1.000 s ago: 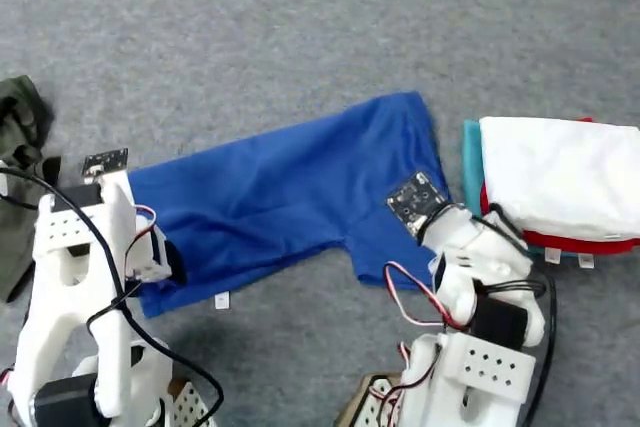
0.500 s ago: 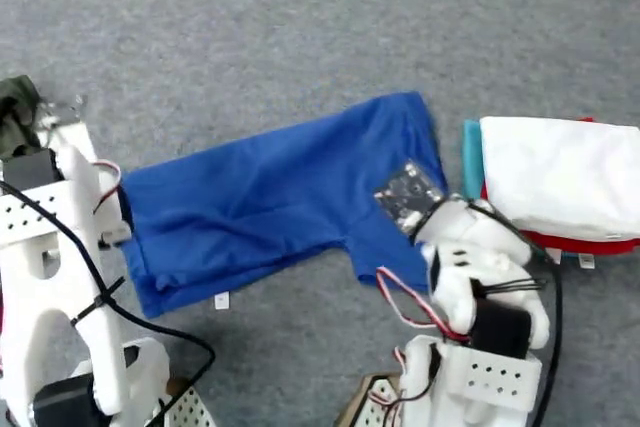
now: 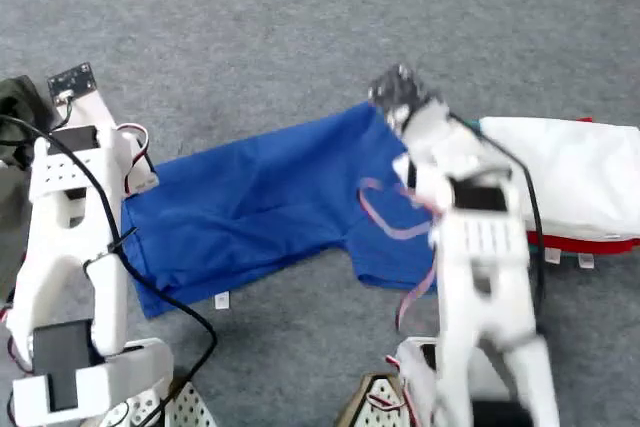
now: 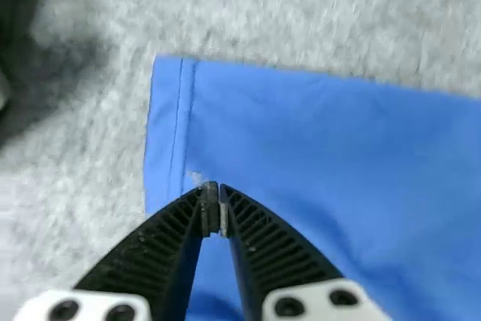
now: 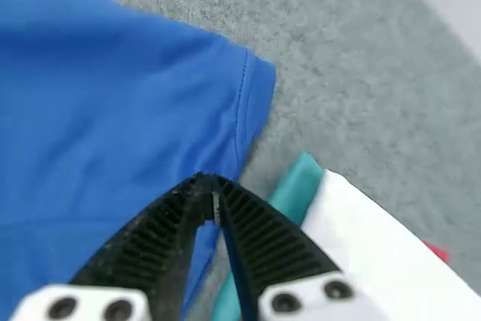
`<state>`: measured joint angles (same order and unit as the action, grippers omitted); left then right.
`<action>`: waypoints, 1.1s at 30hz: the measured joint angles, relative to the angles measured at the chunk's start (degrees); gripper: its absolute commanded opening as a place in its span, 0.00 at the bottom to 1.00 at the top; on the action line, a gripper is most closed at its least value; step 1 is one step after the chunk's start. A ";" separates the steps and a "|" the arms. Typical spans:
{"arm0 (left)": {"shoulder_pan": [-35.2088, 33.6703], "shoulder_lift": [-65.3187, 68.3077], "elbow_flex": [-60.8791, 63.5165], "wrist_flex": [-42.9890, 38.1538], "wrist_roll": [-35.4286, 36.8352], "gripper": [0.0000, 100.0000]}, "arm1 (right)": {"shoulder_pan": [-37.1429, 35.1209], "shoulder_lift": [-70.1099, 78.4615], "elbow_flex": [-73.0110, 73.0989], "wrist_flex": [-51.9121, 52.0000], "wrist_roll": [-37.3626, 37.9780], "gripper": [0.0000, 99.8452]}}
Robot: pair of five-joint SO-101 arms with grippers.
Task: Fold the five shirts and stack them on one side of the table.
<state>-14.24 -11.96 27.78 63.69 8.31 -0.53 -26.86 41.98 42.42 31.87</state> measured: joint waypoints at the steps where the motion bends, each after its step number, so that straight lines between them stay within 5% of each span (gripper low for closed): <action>1: 0.00 0.53 0.00 -1.32 0.44 0.02 | 0.00 4.57 -3.25 0.00 -0.70 0.01; 16: -6.51 8.09 12.22 -20.31 1.23 0.02 | -0.97 52.92 -41.32 5.19 -1.67 0.00; 33: -11.52 8.88 8.35 -18.55 -0.79 0.02 | 2.02 62.86 -53.98 9.14 -1.67 0.00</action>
<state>-25.76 -3.08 36.13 45.14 7.52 1.49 36.00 -12.00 51.56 30.20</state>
